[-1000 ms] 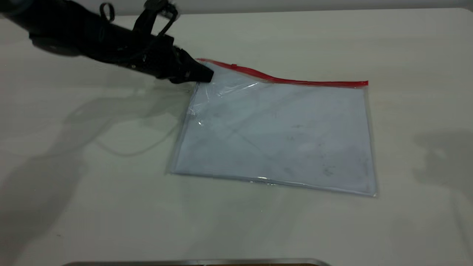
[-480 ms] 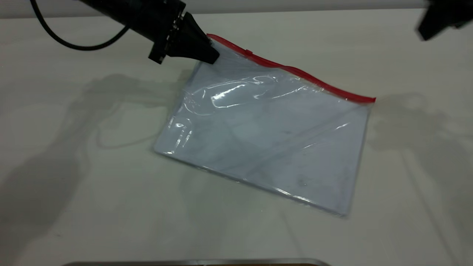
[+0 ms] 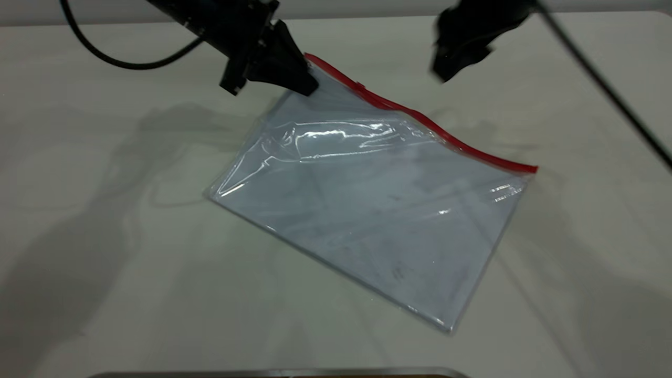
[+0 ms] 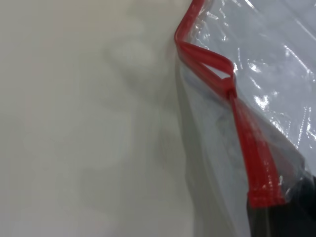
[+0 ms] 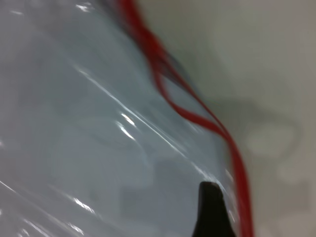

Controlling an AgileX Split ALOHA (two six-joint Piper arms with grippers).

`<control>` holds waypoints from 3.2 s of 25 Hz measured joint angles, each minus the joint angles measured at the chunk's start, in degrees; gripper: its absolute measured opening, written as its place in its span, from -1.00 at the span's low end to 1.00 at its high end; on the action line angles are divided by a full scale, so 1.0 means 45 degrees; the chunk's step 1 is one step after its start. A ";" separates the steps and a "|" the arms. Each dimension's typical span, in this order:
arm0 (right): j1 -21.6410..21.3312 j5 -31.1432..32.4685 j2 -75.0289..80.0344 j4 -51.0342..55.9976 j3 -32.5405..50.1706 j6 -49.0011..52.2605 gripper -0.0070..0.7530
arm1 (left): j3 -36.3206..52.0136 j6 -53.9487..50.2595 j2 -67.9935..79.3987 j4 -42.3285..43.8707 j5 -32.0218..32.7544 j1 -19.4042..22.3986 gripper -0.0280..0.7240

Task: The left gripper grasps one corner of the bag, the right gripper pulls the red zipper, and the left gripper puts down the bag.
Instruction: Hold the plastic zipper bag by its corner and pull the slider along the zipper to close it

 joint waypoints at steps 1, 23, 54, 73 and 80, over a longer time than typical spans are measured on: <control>0.0206 0.0000 0.0225 0.0161 -0.0143 -0.0281 0.46 | 0.0000 0.0000 0.0000 0.0000 -0.0032 -0.0085 -0.78; 0.0578 -0.0107 0.0912 0.2495 -0.0351 -0.2282 0.41 | 0.0000 0.0000 0.0004 -0.0823 0.0441 -0.0944 -0.78; 0.0504 0.1396 0.1017 0.0798 -0.0410 -0.2083 -0.89 | 0.0000 -0.0464 0.0113 -0.1188 -0.0026 -0.1068 -0.78; -0.2519 0.4265 0.1054 0.0722 -0.0459 -0.0723 -0.89 | -0.0374 -0.1724 0.0137 -0.2049 -0.0096 0.0510 -0.78; -0.3420 0.6303 0.1054 0.0570 -0.0459 -0.0483 -0.88 | -0.0374 -0.2814 0.0137 -0.1236 -0.0417 0.0609 -0.78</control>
